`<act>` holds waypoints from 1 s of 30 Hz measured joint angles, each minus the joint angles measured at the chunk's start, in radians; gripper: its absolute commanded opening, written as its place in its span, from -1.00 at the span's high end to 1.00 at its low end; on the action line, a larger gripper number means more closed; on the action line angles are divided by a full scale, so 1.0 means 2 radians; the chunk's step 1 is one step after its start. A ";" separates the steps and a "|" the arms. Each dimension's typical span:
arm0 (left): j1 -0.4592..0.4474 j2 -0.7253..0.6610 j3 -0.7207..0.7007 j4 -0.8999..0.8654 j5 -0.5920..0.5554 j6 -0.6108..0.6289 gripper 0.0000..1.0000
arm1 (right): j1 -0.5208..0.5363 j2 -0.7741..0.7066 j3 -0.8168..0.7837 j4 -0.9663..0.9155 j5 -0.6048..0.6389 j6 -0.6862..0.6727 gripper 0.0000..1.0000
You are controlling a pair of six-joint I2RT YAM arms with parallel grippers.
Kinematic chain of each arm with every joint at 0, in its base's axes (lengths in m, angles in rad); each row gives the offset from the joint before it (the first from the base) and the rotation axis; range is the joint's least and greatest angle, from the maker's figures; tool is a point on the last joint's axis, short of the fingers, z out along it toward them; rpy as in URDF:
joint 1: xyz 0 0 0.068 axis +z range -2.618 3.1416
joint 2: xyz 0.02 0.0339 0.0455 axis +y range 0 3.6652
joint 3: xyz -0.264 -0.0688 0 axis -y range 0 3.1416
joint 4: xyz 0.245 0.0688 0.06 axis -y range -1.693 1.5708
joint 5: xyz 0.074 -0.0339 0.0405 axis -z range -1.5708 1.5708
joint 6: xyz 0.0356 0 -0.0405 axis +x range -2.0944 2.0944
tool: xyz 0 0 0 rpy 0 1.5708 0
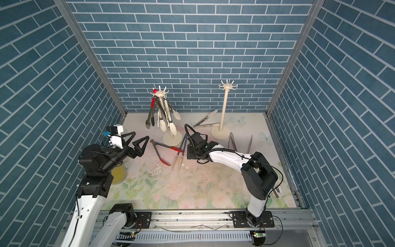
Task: Hang food tongs on kitchen utensil racks
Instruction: Hang the food tongs on the rack, then pick up the food tongs from the center of the board.
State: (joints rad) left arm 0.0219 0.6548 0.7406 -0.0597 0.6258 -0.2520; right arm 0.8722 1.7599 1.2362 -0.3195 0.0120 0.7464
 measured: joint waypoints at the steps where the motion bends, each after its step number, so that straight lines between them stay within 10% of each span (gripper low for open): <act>1: -0.001 -0.001 -0.003 0.000 0.000 0.000 -0.99 | 0.003 0.004 0.005 0.000 0.002 0.005 -0.11; 30: -0.002 -0.028 -0.012 -0.004 -0.002 0.000 -0.99 | 0.055 0.105 0.063 0.008 0.037 0.054 0.16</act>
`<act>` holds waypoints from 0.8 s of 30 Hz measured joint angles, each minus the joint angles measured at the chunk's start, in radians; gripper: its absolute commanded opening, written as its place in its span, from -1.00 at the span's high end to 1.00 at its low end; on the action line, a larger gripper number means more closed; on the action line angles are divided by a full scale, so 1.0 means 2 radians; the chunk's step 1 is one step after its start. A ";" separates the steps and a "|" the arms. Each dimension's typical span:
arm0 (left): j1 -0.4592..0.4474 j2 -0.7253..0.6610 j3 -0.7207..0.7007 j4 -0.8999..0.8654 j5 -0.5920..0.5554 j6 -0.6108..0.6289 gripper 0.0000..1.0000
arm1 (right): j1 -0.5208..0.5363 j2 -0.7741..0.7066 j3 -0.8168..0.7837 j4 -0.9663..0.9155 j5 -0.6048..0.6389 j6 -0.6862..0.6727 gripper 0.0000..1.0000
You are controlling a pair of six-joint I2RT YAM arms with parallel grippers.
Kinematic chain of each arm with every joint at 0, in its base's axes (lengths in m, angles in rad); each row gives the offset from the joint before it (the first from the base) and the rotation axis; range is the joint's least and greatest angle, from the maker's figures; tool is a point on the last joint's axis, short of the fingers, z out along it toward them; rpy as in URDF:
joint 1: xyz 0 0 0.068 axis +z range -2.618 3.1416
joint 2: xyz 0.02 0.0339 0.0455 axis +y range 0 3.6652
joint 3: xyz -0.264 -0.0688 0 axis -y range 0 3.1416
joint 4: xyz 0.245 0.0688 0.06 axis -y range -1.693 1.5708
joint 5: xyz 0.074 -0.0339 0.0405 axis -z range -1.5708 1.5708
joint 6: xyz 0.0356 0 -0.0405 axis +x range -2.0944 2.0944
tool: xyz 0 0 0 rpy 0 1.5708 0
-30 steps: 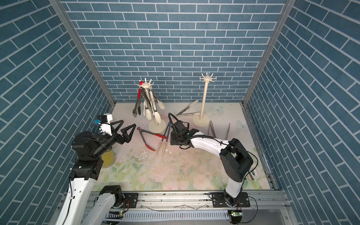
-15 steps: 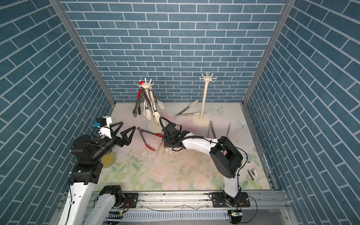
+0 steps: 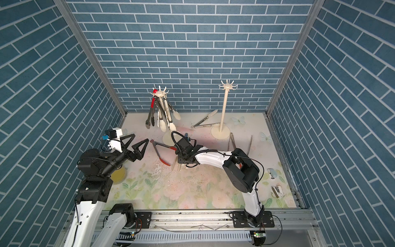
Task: Hang food tongs on kitchen utensil racks
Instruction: Pick up the food tongs from the center of the board.
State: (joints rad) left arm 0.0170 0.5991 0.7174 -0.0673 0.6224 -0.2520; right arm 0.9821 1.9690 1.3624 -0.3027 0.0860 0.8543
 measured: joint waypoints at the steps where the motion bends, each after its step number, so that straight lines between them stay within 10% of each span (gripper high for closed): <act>1: 0.000 0.000 0.000 0.000 0.000 0.000 -0.99 | 0.001 0.002 0.001 0.000 0.002 0.002 0.17; 24: 0.000 -0.002 0.000 -0.002 0.000 0.000 -0.99 | 0.010 0.039 0.035 -0.011 0.020 0.003 0.49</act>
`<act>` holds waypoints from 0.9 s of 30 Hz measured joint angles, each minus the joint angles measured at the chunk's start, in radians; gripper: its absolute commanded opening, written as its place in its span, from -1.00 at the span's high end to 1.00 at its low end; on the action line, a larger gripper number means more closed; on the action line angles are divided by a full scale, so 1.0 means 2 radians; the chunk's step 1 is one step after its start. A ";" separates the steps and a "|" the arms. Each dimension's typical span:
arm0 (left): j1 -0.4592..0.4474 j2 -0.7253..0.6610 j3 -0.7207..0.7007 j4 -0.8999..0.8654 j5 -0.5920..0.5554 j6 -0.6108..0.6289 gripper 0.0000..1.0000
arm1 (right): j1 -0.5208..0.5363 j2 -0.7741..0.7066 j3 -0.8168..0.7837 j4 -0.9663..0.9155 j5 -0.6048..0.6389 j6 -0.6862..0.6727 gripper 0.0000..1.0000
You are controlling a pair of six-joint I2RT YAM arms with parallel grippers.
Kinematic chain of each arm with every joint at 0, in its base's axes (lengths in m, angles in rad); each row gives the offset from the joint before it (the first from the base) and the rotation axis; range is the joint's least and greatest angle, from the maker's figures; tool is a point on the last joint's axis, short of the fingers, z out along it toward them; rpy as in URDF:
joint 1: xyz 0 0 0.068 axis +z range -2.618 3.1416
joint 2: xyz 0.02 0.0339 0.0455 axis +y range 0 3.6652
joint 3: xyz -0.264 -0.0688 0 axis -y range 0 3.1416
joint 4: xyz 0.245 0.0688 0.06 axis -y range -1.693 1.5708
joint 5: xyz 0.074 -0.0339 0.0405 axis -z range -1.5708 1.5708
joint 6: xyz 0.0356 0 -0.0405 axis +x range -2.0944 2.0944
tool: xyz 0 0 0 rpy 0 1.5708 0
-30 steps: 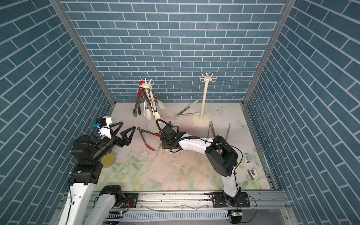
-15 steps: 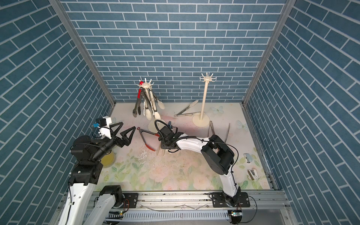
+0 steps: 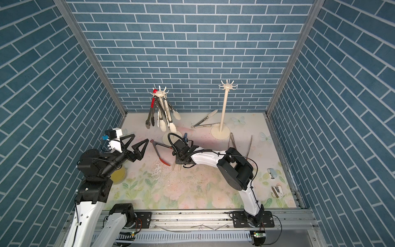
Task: Hang food tongs on kitchen utensil racks
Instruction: Pick up the food tongs from the center of the board.
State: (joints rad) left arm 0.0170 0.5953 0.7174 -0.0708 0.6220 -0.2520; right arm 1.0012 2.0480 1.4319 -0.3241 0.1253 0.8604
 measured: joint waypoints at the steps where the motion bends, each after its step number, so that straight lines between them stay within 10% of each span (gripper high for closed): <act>1: 0.000 0.000 0.000 0.000 0.000 0.000 -0.99 | 0.000 0.000 0.001 -0.002 0.003 0.000 0.52; 27: 0.000 0.000 -0.003 0.000 0.000 0.000 -0.99 | 0.007 -0.053 -0.043 -0.128 0.145 -0.029 1.00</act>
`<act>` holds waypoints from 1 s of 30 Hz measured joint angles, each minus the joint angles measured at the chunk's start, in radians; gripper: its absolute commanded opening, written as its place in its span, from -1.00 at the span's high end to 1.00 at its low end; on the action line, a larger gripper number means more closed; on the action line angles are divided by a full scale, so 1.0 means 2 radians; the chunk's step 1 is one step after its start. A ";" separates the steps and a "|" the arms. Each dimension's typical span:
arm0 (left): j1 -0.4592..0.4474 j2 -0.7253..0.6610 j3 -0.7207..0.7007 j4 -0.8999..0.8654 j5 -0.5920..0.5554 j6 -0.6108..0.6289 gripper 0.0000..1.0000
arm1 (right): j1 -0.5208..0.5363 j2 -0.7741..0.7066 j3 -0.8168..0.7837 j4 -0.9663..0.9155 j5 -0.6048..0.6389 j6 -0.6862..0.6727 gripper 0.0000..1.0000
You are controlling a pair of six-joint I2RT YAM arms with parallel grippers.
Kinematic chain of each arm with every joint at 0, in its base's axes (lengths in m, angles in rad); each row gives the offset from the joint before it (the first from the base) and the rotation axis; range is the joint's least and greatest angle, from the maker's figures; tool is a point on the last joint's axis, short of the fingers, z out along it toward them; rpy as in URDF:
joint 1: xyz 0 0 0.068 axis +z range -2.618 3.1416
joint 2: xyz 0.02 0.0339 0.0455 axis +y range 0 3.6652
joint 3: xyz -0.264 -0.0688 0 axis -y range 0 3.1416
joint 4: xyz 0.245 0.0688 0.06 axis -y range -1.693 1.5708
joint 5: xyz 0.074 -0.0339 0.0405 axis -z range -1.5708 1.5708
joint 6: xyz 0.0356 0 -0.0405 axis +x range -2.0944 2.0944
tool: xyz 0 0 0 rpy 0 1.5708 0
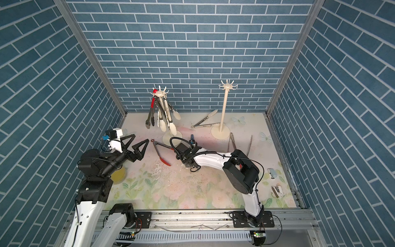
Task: Hang food tongs on kitchen utensil racks
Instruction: Pick up the food tongs from the center of the board.
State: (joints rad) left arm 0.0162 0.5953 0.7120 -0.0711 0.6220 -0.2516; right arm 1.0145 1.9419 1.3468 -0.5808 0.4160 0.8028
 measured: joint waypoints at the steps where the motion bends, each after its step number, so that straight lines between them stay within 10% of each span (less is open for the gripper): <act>1: 0.000 0.000 0.000 0.000 0.000 0.000 -0.99 | 0.000 -0.003 -0.004 -0.003 0.004 0.000 1.00; 30: 0.000 0.002 0.000 0.000 0.000 0.000 -0.99 | -0.044 -0.125 -0.156 0.079 -0.009 -0.083 1.00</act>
State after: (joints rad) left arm 0.0162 0.6003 0.7116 -0.0711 0.6224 -0.2520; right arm 0.9257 1.6920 1.0351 -0.4236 0.3977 0.6365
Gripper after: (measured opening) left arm 0.994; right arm 0.084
